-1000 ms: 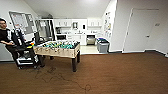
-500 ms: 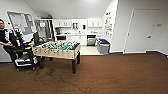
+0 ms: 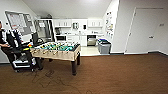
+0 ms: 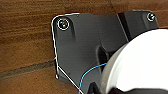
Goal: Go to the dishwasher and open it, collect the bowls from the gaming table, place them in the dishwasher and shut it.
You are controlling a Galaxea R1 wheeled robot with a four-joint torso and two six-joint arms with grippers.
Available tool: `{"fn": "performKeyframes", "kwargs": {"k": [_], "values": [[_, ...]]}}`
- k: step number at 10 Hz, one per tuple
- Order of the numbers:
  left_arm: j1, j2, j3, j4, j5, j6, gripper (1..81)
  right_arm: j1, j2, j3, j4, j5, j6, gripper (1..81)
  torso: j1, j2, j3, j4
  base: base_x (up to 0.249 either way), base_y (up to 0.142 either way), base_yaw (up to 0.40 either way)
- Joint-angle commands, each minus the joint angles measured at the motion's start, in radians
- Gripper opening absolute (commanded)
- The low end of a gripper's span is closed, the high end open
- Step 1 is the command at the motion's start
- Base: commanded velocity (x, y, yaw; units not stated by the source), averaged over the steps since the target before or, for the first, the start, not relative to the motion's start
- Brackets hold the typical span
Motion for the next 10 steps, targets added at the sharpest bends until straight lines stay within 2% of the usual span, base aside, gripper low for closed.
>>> {"fn": "performKeyframes", "kwargs": {"k": [1, 10], "values": [[-0.049, -0.008, 0.004, 0.003, 0.050, -0.003, 1.0, 0.045, -0.020, 0.002, -0.010, -0.059, -0.004, 1.0, 0.000, 0.000, 0.000, 0.000, 0.172, -0.075, 0.000], [-0.049, -0.008, 0.004, 0.007, 0.050, -0.003, 1.0, 0.050, -0.014, 0.002, -0.015, -0.059, -0.001, 1.0, 0.000, 0.000, 0.000, 0.000, 0.174, -0.075, 0.000]]}}
